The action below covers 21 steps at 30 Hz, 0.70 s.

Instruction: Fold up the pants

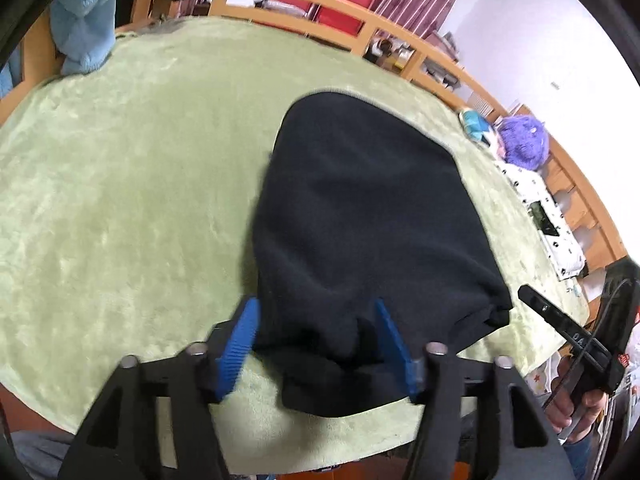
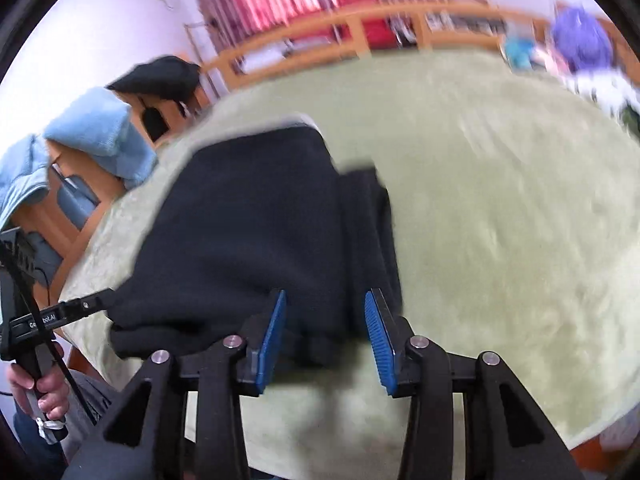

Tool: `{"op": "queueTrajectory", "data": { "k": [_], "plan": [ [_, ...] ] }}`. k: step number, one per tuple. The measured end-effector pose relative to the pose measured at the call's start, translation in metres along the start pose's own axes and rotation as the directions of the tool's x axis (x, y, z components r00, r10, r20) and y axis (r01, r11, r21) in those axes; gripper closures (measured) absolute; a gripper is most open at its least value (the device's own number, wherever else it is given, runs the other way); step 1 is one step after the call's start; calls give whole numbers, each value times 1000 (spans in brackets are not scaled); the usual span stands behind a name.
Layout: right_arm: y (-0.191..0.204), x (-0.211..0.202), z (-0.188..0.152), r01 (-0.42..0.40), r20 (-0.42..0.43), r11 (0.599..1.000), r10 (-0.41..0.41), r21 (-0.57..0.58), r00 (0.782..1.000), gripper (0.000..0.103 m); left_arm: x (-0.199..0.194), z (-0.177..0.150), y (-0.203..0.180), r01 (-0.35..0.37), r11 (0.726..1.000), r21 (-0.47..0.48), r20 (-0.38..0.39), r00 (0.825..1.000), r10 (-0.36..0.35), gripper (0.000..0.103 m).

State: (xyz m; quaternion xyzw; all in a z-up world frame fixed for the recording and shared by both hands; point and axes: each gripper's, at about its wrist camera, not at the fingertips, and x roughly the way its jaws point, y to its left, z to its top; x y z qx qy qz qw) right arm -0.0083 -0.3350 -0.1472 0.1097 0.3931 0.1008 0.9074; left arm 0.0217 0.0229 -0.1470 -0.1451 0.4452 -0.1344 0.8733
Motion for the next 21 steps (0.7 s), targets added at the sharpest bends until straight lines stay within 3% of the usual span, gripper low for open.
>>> {"op": "queueTrajectory", "data": {
  "k": [3,5,6,7,8,9,12,14,17,19,21],
  "plan": [
    [31,14,10,-109,6,993,109,-51,994,60,2,9,1,55,997,-53,9,998,-55,40],
    [47,38,9,-134,-31,987,131,-89,991,72,10,9,2,145,985,-95,-11,989,-147,40],
    [51,52,6,-162,-70,983,156,-89,985,78,15,4,-3,146,985,-93,-16,989,-148,40],
    [53,68,1,-188,-136,979,176,-80,975,86,25,0,-5,84,995,-60,-49,995,-87,40],
    [53,78,-11,-191,-184,978,174,-79,967,85,31,-1,-6,36,998,-42,-71,997,-39,40],
    [50,79,-20,-192,-178,978,174,-87,968,85,39,-5,-2,0,999,-38,-104,995,-4,40],
    [41,68,-31,-222,-188,973,205,-71,960,86,35,-5,11,65,992,-108,-99,992,-75,42],
    [34,62,-34,-233,-203,971,220,-46,954,86,23,-3,6,91,992,-83,-69,993,-97,41],
    [37,53,-45,-201,-227,972,170,-124,959,86,8,-6,-4,160,986,-54,-34,986,-162,38],
    [38,45,-46,-186,-230,971,149,-148,962,86,11,-8,-19,130,992,-7,-27,991,-130,34],
    [36,26,-35,-214,-151,967,192,-141,970,86,17,-11,-32,66,997,43,-26,998,-65,34]
  ]
}}
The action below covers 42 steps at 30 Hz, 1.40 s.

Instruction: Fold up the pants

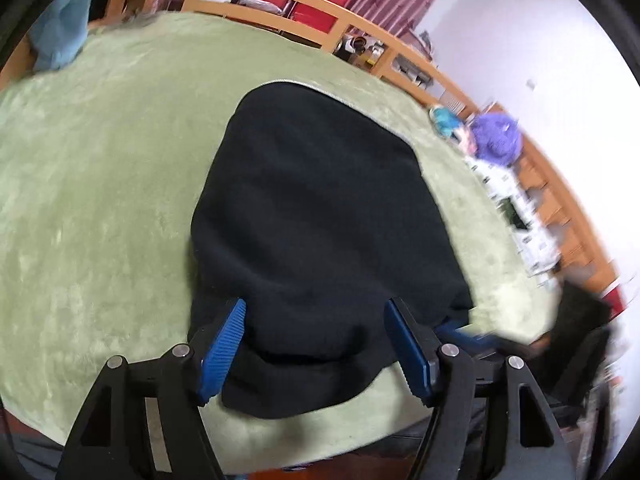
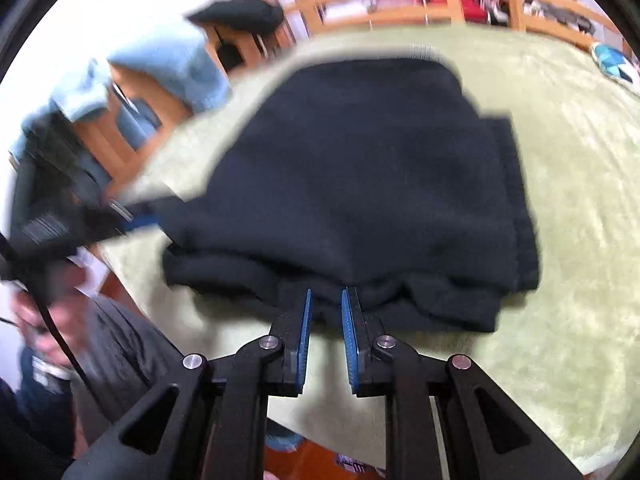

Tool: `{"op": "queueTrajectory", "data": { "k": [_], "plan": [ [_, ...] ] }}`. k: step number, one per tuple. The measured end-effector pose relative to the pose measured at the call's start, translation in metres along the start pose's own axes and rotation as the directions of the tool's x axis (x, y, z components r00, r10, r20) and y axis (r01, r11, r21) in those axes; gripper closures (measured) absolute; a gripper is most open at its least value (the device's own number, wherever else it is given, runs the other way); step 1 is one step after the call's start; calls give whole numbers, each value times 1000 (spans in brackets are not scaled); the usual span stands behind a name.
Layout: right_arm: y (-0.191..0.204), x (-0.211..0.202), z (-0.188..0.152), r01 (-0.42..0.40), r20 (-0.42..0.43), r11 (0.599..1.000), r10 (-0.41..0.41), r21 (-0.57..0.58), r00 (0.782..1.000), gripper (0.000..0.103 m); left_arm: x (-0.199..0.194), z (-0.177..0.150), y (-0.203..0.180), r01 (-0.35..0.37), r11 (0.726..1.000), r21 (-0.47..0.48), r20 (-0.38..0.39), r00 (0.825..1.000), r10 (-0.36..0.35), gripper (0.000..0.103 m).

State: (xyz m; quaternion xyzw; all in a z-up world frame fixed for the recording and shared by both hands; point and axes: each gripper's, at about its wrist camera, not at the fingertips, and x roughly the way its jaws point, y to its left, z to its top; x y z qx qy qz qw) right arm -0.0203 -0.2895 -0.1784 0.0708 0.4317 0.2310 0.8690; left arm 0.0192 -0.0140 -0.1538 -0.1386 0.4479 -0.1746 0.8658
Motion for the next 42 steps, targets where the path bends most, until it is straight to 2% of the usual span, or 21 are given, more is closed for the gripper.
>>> {"op": "queueTrajectory", "data": {
  "k": [1,3,4,5,7,8,11,13,16,17,19,22,26,28,31,34,38,42],
  "plan": [
    [-1,-8,5,-2,43,1000,2,-1,999,85,2,-1,-4,-36,999,27,7,999,36,34],
    [-7,-11,13,27,85,1000,-28,14,996,74,6,-7,-7,-132,988,86,10,991,131,34],
    [-17,-3,15,73,64,997,-75,33,995,72,13,-12,-5,-206,972,114,2,978,207,30],
    [-24,4,15,108,39,993,-110,42,993,78,18,-14,-1,-222,968,114,-9,974,225,30],
    [-37,19,8,146,0,988,-147,44,989,97,22,-20,13,-168,984,61,-23,985,170,26],
    [-42,21,4,146,-6,988,-146,58,989,103,22,-20,18,-146,989,39,-32,989,147,26],
    [-50,14,1,114,-24,987,-112,116,993,103,14,-17,25,-118,993,-9,-44,992,117,27],
    [-48,4,3,130,-10,984,-130,125,991,103,1,-14,21,-129,992,-9,-44,991,128,28],
    [-42,-15,6,172,19,976,-176,135,984,90,-20,-12,11,-197,980,43,-5,980,197,28],
    [-38,-20,8,185,25,972,-190,142,981,76,-25,-12,11,-201,978,48,5,980,201,28],
    [-30,-31,13,250,42,958,-258,139,965,56,-39,-10,4,-208,977,50,23,978,207,28],
    [-19,-50,21,310,79,941,-322,135,943,53,-65,-7,-16,-237,968,78,88,969,230,28],
    [-2,-85,25,352,117,919,-375,176,920,36,-94,-3,-37,-247,964,98,155,961,231,22],
    [5,-102,24,380,139,907,-406,181,903,30,-108,-4,-54,-282,953,115,201,946,255,22],
    [17,-133,19,422,162,884,-454,200,876,27,-128,-9,-74,-318,939,132,271,923,274,10],
    [34,-156,11,452,179,871,-484,192,857,26,-142,-13,-90,-342,929,142,316,905,285,8],
    [49,-175,0,464,203,870,-491,169,847,17,-155,-27,-104,-386,911,145,352,880,317,2],
    [55,-189,-10,467,227,864,-501,190,835,7,-165,-39,-107,-384,915,122,354,878,321,2]
  ]
}}
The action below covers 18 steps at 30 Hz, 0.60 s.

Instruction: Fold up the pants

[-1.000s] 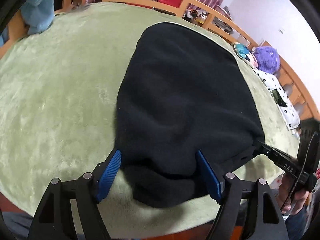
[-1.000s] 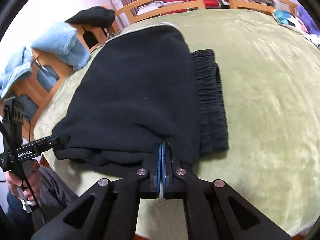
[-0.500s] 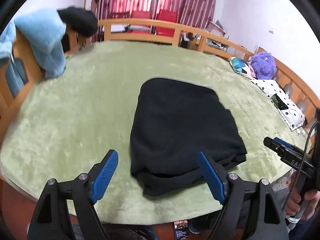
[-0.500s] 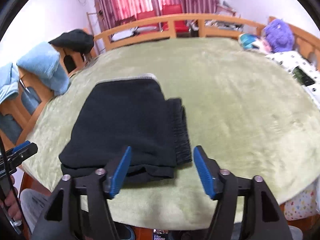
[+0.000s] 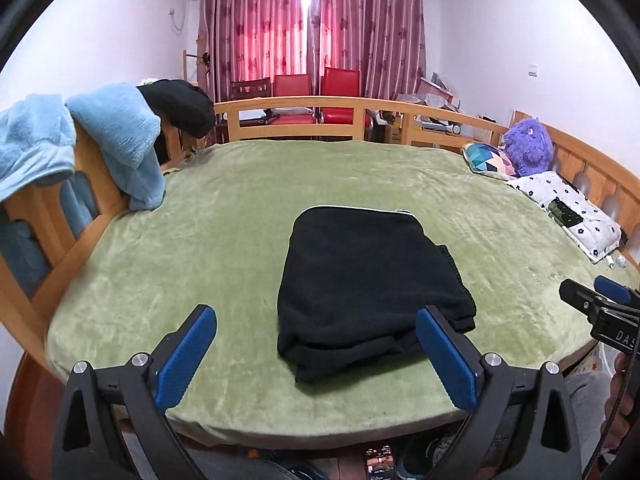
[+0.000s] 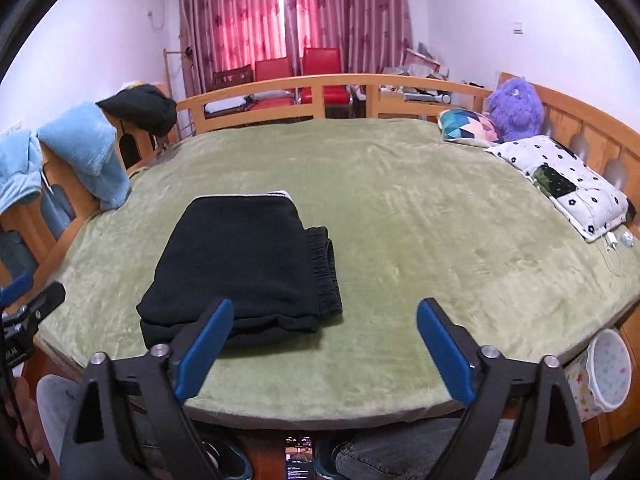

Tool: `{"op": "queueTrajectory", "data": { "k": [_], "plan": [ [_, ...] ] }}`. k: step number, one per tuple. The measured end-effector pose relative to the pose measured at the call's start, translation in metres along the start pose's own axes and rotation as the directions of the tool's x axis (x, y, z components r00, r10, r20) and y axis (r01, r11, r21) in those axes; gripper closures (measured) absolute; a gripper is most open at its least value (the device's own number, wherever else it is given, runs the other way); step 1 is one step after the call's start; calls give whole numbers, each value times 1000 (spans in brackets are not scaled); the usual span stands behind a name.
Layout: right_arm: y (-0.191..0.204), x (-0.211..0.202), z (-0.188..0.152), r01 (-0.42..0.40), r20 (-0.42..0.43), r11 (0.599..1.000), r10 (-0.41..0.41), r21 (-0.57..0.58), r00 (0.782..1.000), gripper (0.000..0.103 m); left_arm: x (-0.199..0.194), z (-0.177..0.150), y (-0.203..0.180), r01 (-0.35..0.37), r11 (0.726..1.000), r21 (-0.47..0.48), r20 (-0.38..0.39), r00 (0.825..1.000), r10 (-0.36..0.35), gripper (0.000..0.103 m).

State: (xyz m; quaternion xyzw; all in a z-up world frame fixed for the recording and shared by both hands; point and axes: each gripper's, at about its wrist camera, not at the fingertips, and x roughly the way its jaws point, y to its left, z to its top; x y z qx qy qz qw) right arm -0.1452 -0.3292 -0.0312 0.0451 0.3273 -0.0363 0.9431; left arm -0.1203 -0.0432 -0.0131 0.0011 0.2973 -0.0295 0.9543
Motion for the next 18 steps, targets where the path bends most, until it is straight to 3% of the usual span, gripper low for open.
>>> {"op": "queueTrajectory", "data": {
  "k": [5,18],
  "plan": [
    [-4,-10,-6,18,18,1000,-18,11,1000,1,-9,-6,-4,-3,1000,-18,7,1000,3,2],
    [-5,-21,-13,28,36,1000,-28,-3,999,1,-17,-12,-12,5,1000,-23,11,1000,-5,2]
  ]
}}
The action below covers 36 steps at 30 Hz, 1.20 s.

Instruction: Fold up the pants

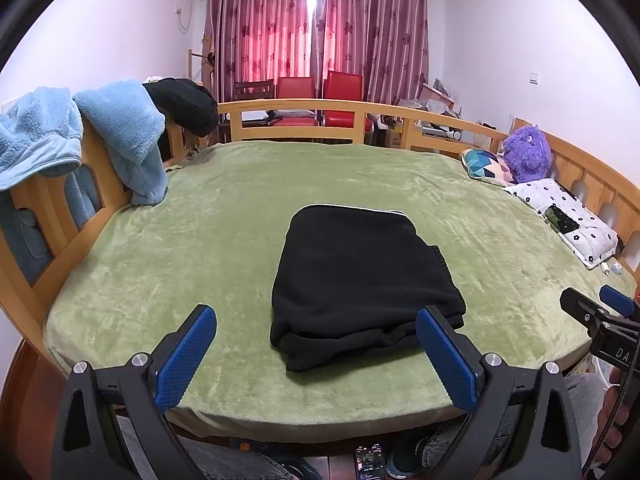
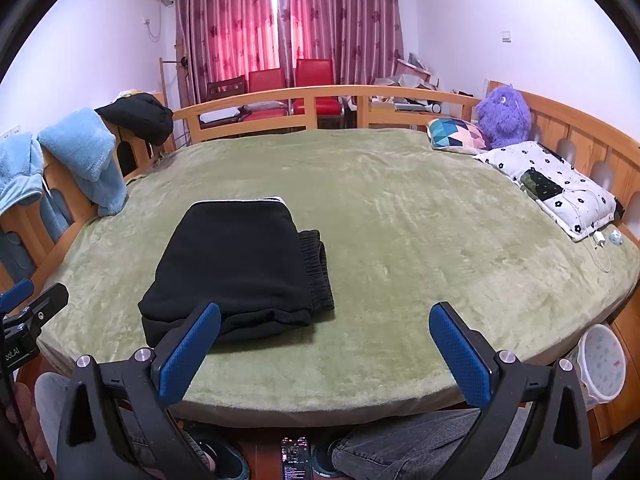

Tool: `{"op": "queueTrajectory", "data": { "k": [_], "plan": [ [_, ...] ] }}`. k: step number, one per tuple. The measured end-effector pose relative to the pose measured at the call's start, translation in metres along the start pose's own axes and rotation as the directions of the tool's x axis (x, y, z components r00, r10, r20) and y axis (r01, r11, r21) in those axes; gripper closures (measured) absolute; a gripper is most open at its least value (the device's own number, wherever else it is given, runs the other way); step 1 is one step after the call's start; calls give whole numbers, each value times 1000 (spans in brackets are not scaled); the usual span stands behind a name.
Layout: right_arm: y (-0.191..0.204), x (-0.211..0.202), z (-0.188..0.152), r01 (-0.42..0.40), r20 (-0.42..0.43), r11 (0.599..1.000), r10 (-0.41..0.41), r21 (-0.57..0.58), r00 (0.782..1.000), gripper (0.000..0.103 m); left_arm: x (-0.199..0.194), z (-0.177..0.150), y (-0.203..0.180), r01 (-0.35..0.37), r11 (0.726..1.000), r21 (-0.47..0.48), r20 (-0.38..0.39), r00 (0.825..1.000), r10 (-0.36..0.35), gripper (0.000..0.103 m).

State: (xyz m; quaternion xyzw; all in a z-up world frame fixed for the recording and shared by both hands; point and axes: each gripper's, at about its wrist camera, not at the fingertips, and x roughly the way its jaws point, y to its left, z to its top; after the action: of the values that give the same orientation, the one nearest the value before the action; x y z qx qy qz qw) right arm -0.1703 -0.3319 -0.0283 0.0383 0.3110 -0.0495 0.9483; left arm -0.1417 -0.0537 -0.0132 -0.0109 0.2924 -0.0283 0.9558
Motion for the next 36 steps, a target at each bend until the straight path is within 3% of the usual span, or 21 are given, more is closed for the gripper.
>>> {"op": "queueTrajectory", "data": {
  "k": [36],
  "plan": [
    [1,-2,-4,-10,2,1000,10,2,1000,1,-3,-1,-3,7,1000,7,0,1000,-7,2]
  ]
}}
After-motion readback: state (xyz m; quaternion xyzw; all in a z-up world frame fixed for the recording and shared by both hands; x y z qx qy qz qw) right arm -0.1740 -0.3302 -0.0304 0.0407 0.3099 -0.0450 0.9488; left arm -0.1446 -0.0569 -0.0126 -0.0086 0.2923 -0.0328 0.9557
